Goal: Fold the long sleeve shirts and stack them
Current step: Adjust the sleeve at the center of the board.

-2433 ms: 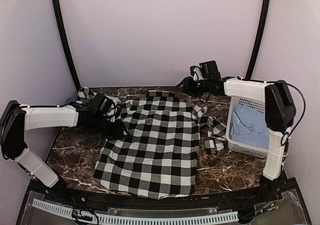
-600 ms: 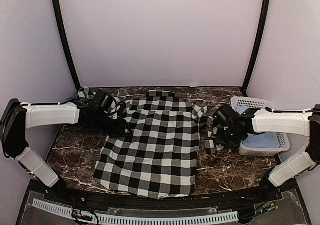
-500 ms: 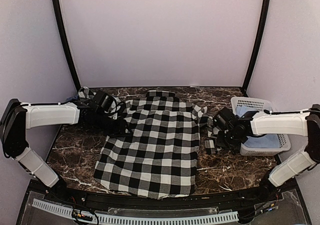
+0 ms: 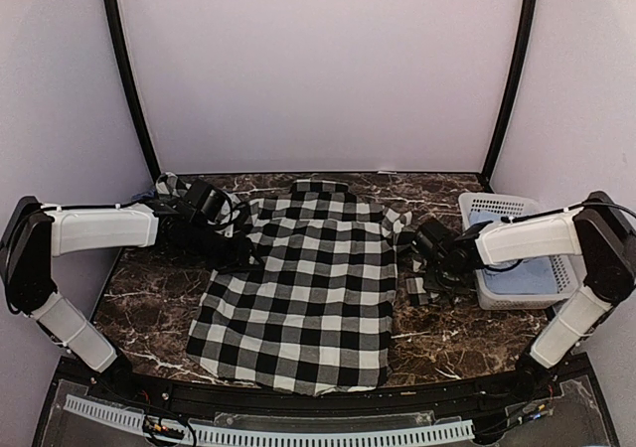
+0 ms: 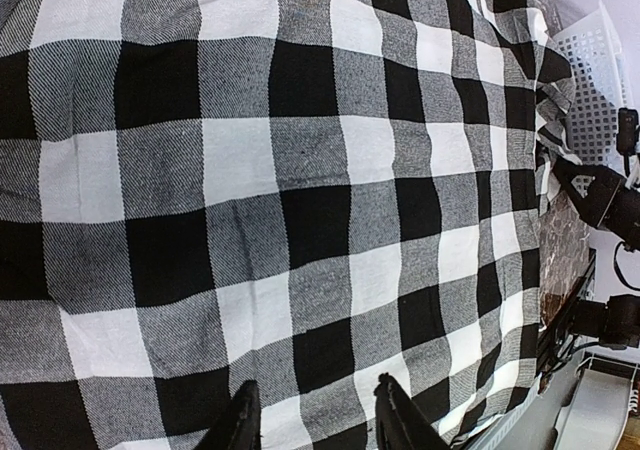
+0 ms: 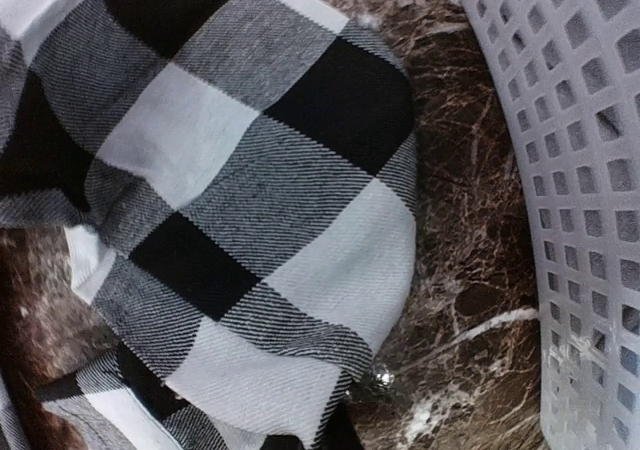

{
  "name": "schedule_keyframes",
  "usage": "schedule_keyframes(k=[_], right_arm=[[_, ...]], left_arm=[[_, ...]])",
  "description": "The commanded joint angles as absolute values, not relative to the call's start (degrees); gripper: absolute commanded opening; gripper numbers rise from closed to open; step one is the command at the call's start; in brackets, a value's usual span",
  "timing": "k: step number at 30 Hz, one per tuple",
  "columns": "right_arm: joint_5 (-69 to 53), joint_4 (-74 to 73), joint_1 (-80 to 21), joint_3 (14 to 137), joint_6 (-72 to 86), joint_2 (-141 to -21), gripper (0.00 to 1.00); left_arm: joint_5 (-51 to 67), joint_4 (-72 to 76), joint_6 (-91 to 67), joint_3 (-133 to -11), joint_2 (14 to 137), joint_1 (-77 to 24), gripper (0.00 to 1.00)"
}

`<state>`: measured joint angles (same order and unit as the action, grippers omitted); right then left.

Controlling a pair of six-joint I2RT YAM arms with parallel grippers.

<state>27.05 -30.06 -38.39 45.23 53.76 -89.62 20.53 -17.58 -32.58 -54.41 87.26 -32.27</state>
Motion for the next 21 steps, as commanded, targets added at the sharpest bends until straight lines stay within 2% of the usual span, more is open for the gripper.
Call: schedule_keyframes(k=[1, 7, 11, 14, 15, 19, 21], right_arm=[[31.7, -31.5, -38.8, 51.6, 49.9, -91.3, 0.0], [34.4, -38.3, -42.2, 66.7, 41.5, -95.1, 0.0], [36.9, -42.2, -47.6, 80.4, 34.1, -103.3, 0.0], [32.2, -40.0, -50.3, 88.0, 28.5, -110.9, 0.0], [29.4, -39.0, -50.7, 90.4, 27.2, -113.1, 0.03], [22.3, -36.2, -50.8, 96.5, 24.6, -118.4, 0.34], [20.3, -34.2, -50.7, 96.9, 23.8, -117.6, 0.46]], left_arm=[[20.6, -17.7, -32.5, -55.1, 84.8, -32.3, 0.38], [20.6, -18.4, -32.6, -54.9, 83.9, -32.3, 0.38], [20.4, -18.5, -32.8, -55.2, 83.6, -32.4, 0.38], [20.5, -17.9, -33.0, -55.4, 83.4, -32.3, 0.38], [20.5, -17.8, -33.2, -55.4, 83.4, -32.3, 0.38], [21.4, -17.3, -33.6, -55.4, 83.7, -32.4, 0.38], [21.6, -17.3, -33.7, -55.5, 83.8, -32.4, 0.38]])
